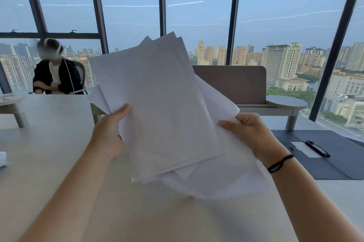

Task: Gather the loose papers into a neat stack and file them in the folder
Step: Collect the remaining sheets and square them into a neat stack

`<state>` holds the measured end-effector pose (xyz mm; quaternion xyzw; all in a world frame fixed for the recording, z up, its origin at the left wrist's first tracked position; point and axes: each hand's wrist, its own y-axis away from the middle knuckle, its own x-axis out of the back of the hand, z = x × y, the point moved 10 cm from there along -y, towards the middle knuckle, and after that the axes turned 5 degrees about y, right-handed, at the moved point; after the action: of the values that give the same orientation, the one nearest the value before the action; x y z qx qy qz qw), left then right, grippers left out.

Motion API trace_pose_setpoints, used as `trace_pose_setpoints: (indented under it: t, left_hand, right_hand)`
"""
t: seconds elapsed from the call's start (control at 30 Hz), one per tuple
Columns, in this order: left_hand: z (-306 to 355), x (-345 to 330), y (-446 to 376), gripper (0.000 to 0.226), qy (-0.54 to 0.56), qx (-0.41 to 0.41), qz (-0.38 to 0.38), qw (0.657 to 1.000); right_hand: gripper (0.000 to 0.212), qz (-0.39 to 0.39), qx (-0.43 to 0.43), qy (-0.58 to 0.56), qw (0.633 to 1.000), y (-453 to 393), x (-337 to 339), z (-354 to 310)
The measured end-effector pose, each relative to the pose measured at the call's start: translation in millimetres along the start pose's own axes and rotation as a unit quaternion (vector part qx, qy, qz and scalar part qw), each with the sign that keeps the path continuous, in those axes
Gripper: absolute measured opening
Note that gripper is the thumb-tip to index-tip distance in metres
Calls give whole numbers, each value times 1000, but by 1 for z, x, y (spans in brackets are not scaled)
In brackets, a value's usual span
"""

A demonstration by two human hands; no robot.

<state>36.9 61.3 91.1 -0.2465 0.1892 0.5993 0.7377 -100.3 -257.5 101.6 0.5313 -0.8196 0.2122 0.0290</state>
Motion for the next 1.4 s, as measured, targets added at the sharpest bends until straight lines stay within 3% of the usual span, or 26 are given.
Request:
trace_pose_setpoints:
  t: [0.13, 0.27, 0.33, 0.5, 0.63, 0.7, 0.77, 0.83, 0.93, 1.03, 1.13, 1.4]
  left_hand:
    - [-25, 8, -3, 17, -16, 69, 3, 997]
    - [-71, 30, -4, 23, -86, 159, 14, 983]
    - [-97, 48, -2, 23, -128, 190, 27, 973]
    - [-138, 86, -1, 18, -202, 202, 75, 955]
    - [-137, 111, -20, 55, -222, 163, 122, 954]
    - [-136, 115, -20, 43, -206, 172, 130, 954]
    - [-133, 114, -17, 20, -188, 183, 128, 956]
    - [-132, 124, -20, 19, -175, 185, 140, 957]
    - [-127, 142, -26, 12, -148, 177, 148, 962]
    - [-123, 154, -31, 9, -145, 170, 144, 964]
    - [-118, 158, -33, 10, -138, 169, 117, 969]
    - [-107, 159, -28, 23, -125, 194, 86, 969]
  right_hand:
    - [50, -27, -46, -37, 998, -5, -6, 9]
    - [24, -65, -180, -43, 981, 6, -27, 64]
    - [30, -63, -227, -15, 972, 14, -34, 102]
    - [46, -153, -283, 54, 945, 43, -57, 158]
    - [20, -207, -275, 115, 932, 46, -57, 173]
    - [12, -207, -266, 132, 932, 43, -54, 175]
    - [18, -189, -267, 131, 936, 41, -44, 178]
    - [24, -166, -279, 103, 940, 41, -32, 185]
    - [5, -115, -292, 57, 948, 43, -10, 191]
    - [14, -31, -297, 38, 954, 39, 13, 200]
    - [20, 59, -277, 110, 953, 29, 40, 196]
    - [26, 201, -273, 45, 940, 20, 69, 201]
